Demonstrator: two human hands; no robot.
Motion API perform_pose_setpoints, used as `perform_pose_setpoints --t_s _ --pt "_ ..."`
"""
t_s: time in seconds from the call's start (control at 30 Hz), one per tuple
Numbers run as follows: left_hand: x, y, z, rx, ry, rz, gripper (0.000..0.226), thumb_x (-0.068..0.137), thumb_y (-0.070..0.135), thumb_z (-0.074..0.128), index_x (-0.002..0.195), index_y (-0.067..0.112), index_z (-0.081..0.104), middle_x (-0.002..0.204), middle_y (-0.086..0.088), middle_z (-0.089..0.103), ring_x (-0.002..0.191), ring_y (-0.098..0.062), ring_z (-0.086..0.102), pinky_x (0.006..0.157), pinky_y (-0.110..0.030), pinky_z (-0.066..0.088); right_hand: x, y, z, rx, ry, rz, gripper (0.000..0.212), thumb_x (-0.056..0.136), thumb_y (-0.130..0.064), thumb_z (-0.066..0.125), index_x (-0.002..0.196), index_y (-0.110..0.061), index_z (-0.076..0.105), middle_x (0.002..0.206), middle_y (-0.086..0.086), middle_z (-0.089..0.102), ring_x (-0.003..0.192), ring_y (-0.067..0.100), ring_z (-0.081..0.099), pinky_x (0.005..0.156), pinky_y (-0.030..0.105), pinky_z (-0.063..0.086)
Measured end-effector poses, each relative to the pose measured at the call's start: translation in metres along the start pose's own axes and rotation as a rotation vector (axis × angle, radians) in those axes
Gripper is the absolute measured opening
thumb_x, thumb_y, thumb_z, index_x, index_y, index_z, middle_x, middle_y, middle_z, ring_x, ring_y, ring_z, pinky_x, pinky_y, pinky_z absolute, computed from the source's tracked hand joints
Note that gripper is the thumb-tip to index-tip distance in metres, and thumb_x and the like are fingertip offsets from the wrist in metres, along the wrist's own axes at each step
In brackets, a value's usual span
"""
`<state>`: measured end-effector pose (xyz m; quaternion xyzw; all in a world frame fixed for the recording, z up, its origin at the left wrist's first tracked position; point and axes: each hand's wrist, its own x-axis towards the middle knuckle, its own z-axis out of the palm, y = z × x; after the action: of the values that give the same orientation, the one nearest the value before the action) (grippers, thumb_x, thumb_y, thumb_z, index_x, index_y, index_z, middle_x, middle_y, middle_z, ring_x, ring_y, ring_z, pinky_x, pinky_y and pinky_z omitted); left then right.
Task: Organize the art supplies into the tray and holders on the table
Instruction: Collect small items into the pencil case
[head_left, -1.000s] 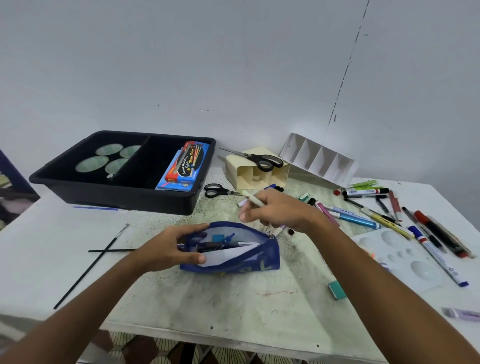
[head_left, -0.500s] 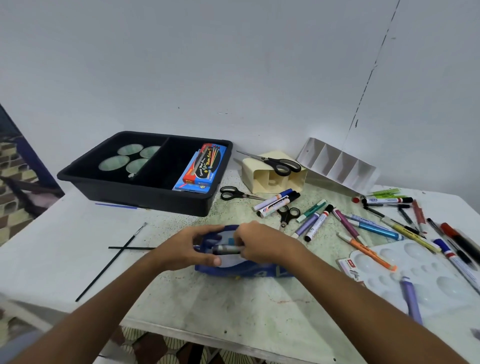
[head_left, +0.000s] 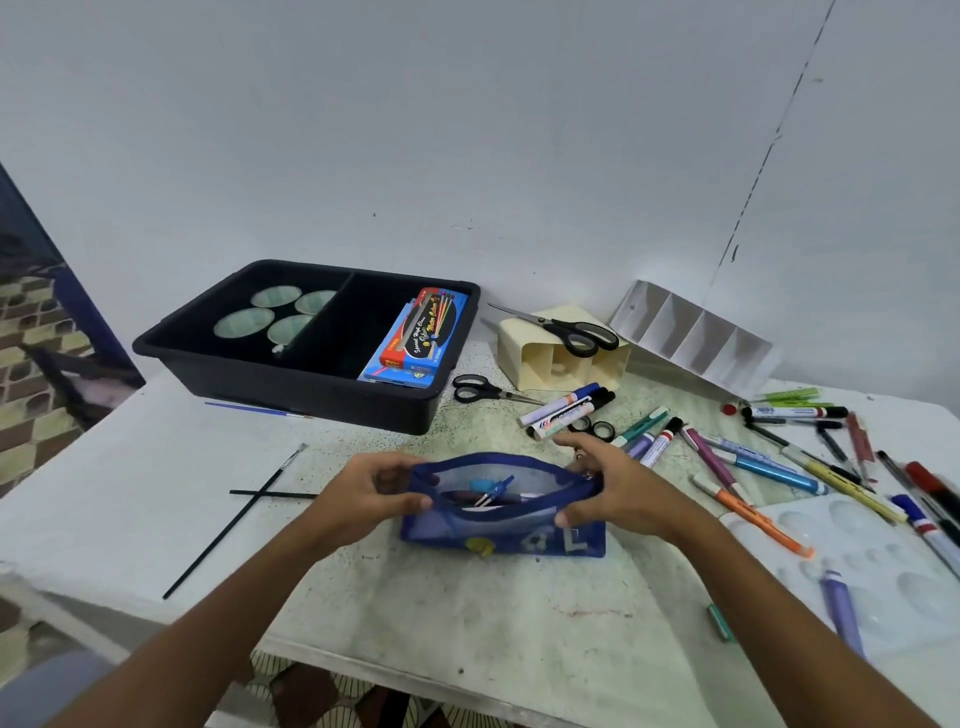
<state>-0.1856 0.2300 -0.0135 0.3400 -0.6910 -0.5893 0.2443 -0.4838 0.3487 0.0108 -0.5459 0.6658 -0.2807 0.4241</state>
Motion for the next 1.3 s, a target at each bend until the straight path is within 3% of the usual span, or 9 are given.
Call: perform_pose_setpoints --t_s 0.2,0.33,0.5,0.57,0.7,0.83,0.97,1.17,1.3 --pt "0.000 -0.010 0.011 -0.013 0.162 0.028 0.017 0.081 -0.006 0.070 0.098 -0.003 0.069 0.088 -0.009 0.075 0.080 -0.015 0.071 0.066 -0.022 0.057 -0.006 0.030 0.027 0.555 0.335 -0.001 0.048 0.054 -0.015 0.087 0.096 -0.003 0.065 0.091 0.013 0.075 0.075 0.024 0.073 0.058 0.025 0.056" --pt "0.003 -0.010 0.010 -0.024 0.222 0.000 0.008 0.083 -0.004 0.069 0.090 -0.002 0.070 0.081 -0.007 0.075 0.075 -0.016 0.071 0.061 -0.022 0.056 -0.004 0.044 0.045 0.913 0.406 -0.064 0.022 0.057 -0.008 0.083 0.068 -0.003 0.065 0.078 0.020 0.071 0.066 0.029 0.069 0.055 0.033 0.057" --pt "0.010 -0.010 0.012 0.026 0.286 -0.075 0.004 0.083 0.005 0.072 0.085 0.002 0.071 0.078 -0.009 0.074 0.077 -0.027 0.069 0.063 -0.030 0.058 -0.001 0.055 0.052 0.977 0.433 -0.148 0.019 0.065 -0.015 0.081 0.078 -0.003 0.073 0.085 0.021 0.072 0.071 0.029 0.070 0.061 0.034 0.058" --pt "0.011 -0.006 0.019 0.235 0.375 -0.030 0.007 0.083 0.010 0.075 0.085 0.004 0.072 0.078 -0.007 0.074 0.077 -0.027 0.068 0.066 -0.034 0.056 -0.001 0.057 0.054 0.981 0.445 -0.170 0.019 0.067 -0.015 0.080 0.080 -0.002 0.074 0.086 0.020 0.072 0.072 0.028 0.069 0.062 0.033 0.058" --pt "0.012 0.013 0.052 0.783 0.594 0.388 0.036 0.077 0.005 0.078 0.111 0.003 0.068 0.106 -0.009 0.065 0.100 -0.025 0.058 0.087 -0.035 0.047 -0.002 0.056 0.060 0.986 0.501 -0.203 0.024 0.068 -0.013 0.079 0.082 0.004 0.069 0.084 0.022 0.068 0.073 0.031 0.067 0.060 0.034 0.058" --pt "0.024 0.044 0.101 0.722 0.305 0.673 0.026 0.081 0.017 0.070 0.105 0.008 0.071 0.102 -0.003 0.065 0.100 -0.018 0.057 0.089 -0.034 0.048 -0.005 0.054 0.065 0.860 0.611 -0.229 0.022 0.071 -0.014 0.076 0.079 0.004 0.067 0.078 0.024 0.062 0.072 0.032 0.062 0.063 0.038 0.055" --pt "0.041 0.052 0.141 0.707 -0.013 0.567 0.028 0.088 0.027 0.068 0.110 0.011 0.072 0.101 -0.003 0.069 0.098 -0.017 0.058 0.090 -0.037 0.047 -0.011 0.054 0.066 0.661 0.674 -0.289 0.018 0.080 -0.017 0.072 0.085 0.000 0.072 0.078 0.024 0.066 0.070 0.026 0.062 0.065 0.038 0.053" --pt "0.054 0.053 0.151 0.642 0.062 0.411 0.026 0.086 0.029 0.071 0.104 0.011 0.075 0.087 -0.003 0.072 0.082 -0.015 0.064 0.078 -0.038 0.054 -0.014 0.049 0.065 0.657 0.623 -0.322 0.018 0.084 -0.015 0.071 0.100 -0.009 0.077 0.091 0.011 0.075 0.084 0.028 0.071 0.075 0.039 0.058" --pt "0.058 0.060 0.154 0.646 0.041 0.246 0.023 0.086 0.038 0.069 0.086 0.017 0.078 0.073 0.004 0.072 0.071 -0.010 0.065 0.069 -0.036 0.056 -0.013 0.048 0.065 0.708 0.627 -0.303 0.027 0.078 -0.018 0.075 0.100 -0.003 0.076 0.094 0.017 0.074 0.089 0.043 0.069 0.082 0.055 0.055"
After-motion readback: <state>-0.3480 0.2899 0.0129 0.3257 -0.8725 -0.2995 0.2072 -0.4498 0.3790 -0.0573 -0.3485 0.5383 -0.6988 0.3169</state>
